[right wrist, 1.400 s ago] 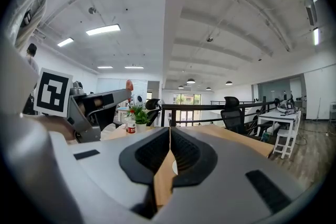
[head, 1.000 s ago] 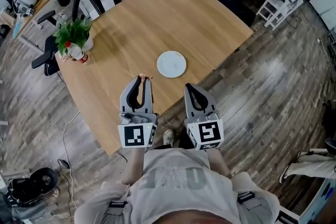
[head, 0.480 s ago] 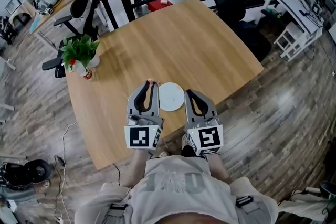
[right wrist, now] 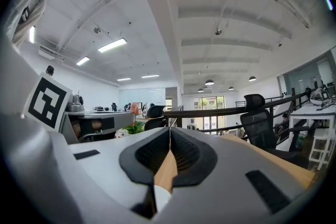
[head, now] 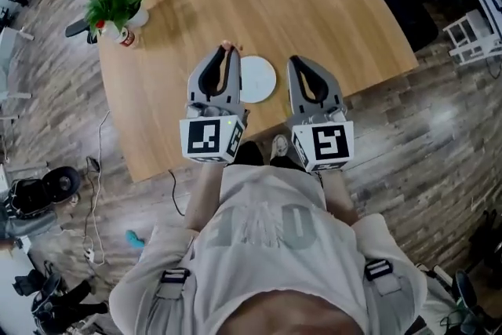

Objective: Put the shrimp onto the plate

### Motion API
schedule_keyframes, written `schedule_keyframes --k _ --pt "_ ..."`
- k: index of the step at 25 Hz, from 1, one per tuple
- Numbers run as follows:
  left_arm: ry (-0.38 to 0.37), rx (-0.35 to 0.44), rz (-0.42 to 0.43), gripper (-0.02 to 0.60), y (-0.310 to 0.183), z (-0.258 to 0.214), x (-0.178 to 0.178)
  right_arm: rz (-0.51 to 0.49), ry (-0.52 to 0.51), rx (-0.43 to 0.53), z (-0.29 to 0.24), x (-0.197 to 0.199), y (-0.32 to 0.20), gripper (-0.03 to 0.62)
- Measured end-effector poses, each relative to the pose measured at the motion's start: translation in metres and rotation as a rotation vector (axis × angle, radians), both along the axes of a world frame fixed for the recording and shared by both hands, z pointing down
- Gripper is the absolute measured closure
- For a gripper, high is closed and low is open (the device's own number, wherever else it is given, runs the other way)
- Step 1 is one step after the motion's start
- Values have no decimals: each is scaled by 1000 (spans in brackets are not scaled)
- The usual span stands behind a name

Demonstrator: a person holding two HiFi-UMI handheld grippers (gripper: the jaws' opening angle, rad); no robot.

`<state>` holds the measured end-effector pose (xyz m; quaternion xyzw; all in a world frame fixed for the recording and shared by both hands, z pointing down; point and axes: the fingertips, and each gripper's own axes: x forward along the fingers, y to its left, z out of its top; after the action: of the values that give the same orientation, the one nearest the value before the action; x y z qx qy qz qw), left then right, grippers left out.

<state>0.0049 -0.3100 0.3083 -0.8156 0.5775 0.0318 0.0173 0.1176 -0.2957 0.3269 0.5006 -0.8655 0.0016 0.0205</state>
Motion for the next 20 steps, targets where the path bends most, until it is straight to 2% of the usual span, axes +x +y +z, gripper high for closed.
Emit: schedule_keyframes --k 10,13,20 --pt "-82 -69 -2 520 -18 30 0 -2 3 -64 20 -8 -12 573" --pt "-94 -173 6 521 -29 60 0 1 20 -66 22 -10 -15 574" --pt "-124 -490 36 520 -39 157 10 22 49 -88 26 0 -9 573"
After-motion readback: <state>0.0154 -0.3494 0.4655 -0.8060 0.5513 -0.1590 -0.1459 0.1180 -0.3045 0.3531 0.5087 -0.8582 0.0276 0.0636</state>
